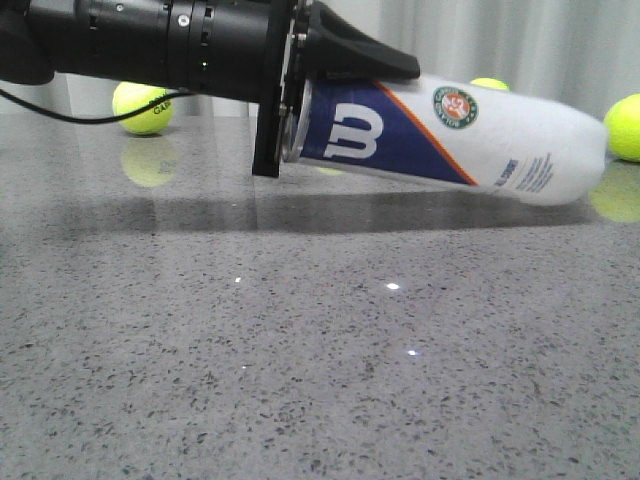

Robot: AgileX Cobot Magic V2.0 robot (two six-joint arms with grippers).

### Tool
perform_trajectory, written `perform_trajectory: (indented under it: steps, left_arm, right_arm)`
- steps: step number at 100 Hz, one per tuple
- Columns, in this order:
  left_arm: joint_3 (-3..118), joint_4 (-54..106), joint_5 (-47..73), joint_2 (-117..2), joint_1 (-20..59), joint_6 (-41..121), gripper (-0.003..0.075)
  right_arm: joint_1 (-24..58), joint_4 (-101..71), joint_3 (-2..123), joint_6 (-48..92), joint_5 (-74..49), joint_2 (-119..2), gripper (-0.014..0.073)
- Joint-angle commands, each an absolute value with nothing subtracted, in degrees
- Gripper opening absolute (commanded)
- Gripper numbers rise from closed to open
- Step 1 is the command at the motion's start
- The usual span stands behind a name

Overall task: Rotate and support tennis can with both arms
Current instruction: 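Lift the blue end with the left gripper, tilting the can upright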

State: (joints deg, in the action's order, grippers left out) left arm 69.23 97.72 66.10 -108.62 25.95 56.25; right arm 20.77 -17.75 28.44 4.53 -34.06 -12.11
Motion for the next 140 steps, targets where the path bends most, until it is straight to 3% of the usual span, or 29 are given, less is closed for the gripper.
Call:
perform_trajectory:
  steps: [1, 15, 47, 88, 102, 140]
  left_arm:
    - [72.44, 102.12, 73.49, -104.24, 26.34, 58.25, -0.0019]
    - [76.67, 97.45, 71.47, -100.23, 26.34, 58.87, -0.0019]
    - [89.46, 65.26, 64.73, -88.82, 28.00, 57.06, -0.0019]
    - [98.23, 14.21, 65.60, -86.68, 39.10, 27.79, -0.0019]
    - [98.23, 7.62, 73.20, -88.49, 40.03, 25.64, -0.0019]
    - [98.23, 5.11, 73.21, -89.90, 40.03, 23.93, -0.0018]
  right_arm:
    - [20.55, -18.42, 29.87, 5.09, -30.09, -12.69, -0.0069]
    - [20.55, -18.42, 29.87, 5.09, -30.09, -12.69, -0.0069]
    - [20.55, -18.42, 29.87, 5.09, -30.09, -12.69, -0.0069]
    - [20.55, -18.42, 29.87, 5.09, -30.09, -12.69, -0.0069]
    - [20.55, -18.42, 29.87, 5.09, -30.09, -12.69, -0.0069]
    - [20.55, -18.42, 29.87, 5.09, -30.09, -12.69, -0.0069]
